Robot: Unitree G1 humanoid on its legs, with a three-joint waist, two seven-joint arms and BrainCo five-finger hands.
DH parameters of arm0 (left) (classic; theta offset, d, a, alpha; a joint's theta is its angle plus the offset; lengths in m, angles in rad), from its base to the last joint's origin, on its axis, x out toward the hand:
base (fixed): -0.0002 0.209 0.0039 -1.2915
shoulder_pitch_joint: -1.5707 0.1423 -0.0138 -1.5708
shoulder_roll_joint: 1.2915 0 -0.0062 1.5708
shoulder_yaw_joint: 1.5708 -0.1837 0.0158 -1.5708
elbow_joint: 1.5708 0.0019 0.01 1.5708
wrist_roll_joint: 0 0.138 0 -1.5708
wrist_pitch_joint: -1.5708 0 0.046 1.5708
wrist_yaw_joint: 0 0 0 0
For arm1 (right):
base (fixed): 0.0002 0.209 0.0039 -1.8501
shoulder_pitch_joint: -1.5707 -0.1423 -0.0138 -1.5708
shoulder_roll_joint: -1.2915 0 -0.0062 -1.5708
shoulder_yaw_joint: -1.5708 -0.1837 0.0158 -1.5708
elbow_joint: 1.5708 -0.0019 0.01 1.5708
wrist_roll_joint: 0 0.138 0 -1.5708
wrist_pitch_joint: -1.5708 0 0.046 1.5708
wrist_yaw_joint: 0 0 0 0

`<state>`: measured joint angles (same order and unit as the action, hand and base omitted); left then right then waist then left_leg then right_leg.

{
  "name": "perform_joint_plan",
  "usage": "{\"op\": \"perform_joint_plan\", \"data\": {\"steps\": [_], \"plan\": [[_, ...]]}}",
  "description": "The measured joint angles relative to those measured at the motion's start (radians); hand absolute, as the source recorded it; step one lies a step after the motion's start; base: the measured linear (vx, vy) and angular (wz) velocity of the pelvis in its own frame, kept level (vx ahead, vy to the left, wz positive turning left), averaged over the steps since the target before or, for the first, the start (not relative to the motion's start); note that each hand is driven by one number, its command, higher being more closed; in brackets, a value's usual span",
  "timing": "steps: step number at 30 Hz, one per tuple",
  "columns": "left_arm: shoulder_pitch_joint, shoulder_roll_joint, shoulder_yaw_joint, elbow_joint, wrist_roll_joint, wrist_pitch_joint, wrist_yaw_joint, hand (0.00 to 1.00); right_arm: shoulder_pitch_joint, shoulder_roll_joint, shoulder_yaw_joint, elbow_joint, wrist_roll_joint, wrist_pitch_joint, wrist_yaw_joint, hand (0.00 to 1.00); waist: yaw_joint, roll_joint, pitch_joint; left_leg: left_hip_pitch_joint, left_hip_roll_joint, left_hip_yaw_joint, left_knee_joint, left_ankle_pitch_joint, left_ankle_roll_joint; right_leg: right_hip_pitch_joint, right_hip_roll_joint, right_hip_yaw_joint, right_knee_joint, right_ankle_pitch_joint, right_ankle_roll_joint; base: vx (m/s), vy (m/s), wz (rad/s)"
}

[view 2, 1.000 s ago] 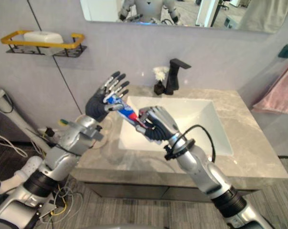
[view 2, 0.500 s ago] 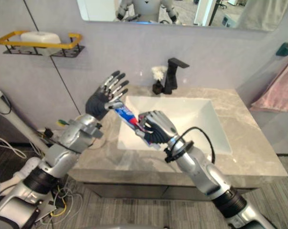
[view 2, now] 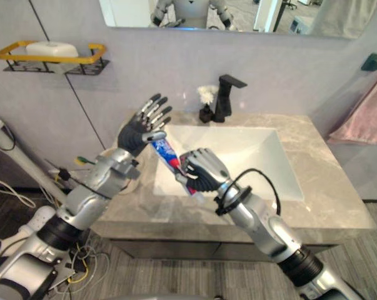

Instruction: Organize washtable

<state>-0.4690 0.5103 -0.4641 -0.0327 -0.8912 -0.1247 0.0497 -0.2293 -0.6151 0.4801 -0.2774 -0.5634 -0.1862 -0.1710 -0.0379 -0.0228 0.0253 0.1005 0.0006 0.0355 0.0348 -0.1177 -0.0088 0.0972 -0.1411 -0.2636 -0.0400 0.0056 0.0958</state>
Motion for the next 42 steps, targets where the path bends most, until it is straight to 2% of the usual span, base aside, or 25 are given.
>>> {"op": "perform_joint_plan", "data": {"steps": [10,26,42], "plan": [[-0.029,-0.037,0.042,0.069,0.000,0.000,0.022,0.00,0.000,0.001,-0.004,-0.026,-0.033,0.001,-0.002,1.00,-0.001,0.009,0.010,0.000,0.000,0.000,0.000,0.000,0.000,0.000,0.000,0.000,0.000,0.000,0.000,0.00,0.000,0.00],[-0.022,-0.039,0.088,0.124,0.013,0.002,0.025,0.00,0.004,0.015,-0.083,-0.062,-0.036,0.015,-0.003,1.00,-0.001,0.017,0.020,0.000,0.001,0.000,-0.001,0.000,0.000,0.000,0.001,0.000,0.000,0.000,0.000,0.00,0.000,0.00],[0.000,-0.039,0.088,0.124,0.030,0.004,0.015,0.00,0.021,0.019,-0.087,-0.062,-0.036,0.017,-0.003,1.00,-0.001,0.016,0.020,0.000,0.001,-0.002,-0.001,0.000,0.000,0.001,0.001,-0.002,0.000,0.000,0.000,0.00,0.000,0.00]]}}
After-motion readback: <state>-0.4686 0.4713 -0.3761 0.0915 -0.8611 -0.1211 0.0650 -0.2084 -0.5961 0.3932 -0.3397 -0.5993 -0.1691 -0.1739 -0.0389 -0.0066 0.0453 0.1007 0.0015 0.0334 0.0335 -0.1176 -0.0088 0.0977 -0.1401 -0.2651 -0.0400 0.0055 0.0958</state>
